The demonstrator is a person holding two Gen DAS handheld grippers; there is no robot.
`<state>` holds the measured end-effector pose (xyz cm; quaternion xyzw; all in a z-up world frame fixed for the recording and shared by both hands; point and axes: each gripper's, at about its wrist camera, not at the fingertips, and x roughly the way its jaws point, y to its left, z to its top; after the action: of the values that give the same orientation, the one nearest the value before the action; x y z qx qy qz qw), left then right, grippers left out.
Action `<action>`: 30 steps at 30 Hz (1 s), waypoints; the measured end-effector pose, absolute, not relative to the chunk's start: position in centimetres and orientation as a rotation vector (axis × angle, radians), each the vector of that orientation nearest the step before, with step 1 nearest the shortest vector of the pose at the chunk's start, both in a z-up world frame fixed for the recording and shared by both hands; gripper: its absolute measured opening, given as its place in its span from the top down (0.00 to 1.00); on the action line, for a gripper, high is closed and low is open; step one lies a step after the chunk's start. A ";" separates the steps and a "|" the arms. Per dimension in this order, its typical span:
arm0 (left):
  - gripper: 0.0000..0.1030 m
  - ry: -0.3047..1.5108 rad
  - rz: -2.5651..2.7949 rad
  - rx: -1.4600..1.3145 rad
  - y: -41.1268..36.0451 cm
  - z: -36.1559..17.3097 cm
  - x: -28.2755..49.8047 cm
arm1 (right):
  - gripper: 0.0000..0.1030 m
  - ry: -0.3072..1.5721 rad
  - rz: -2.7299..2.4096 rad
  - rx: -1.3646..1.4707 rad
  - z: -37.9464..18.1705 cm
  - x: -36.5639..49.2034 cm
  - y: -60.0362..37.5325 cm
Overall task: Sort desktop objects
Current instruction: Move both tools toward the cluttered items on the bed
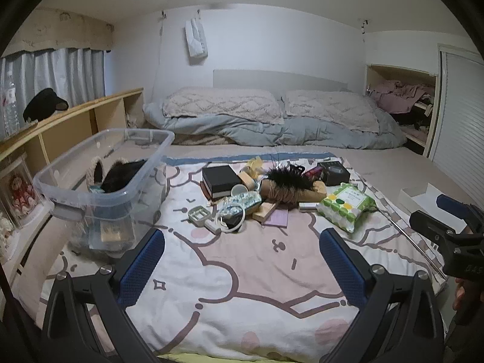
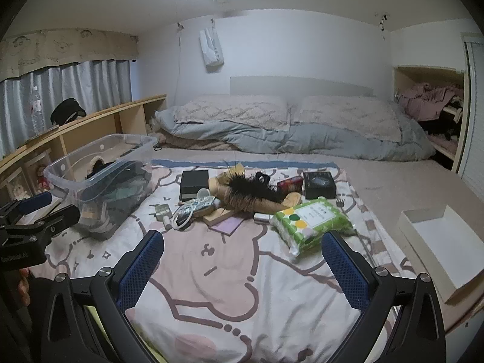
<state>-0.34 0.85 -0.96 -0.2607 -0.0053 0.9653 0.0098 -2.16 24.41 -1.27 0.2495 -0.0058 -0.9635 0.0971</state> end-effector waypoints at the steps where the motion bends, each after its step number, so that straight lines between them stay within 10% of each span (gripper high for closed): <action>1: 0.00 -0.019 3.009 -0.827 0.8 -1.2 -0.5 | 0.00 -0.019 -2.850 0.744 -1.4 -2.2 24.4; 30: 0.00 -0.097 2.910 -1.145 0.0 -10.3 -6.1 | 0.00 -0.170 -2.712 1.100 -11.3 -9.3 23.6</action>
<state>-6.14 -0.02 -10.33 -0.3659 -0.0309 0.9301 0.0063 -9.33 23.59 -11.27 0.3731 -0.0578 -0.9200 0.1049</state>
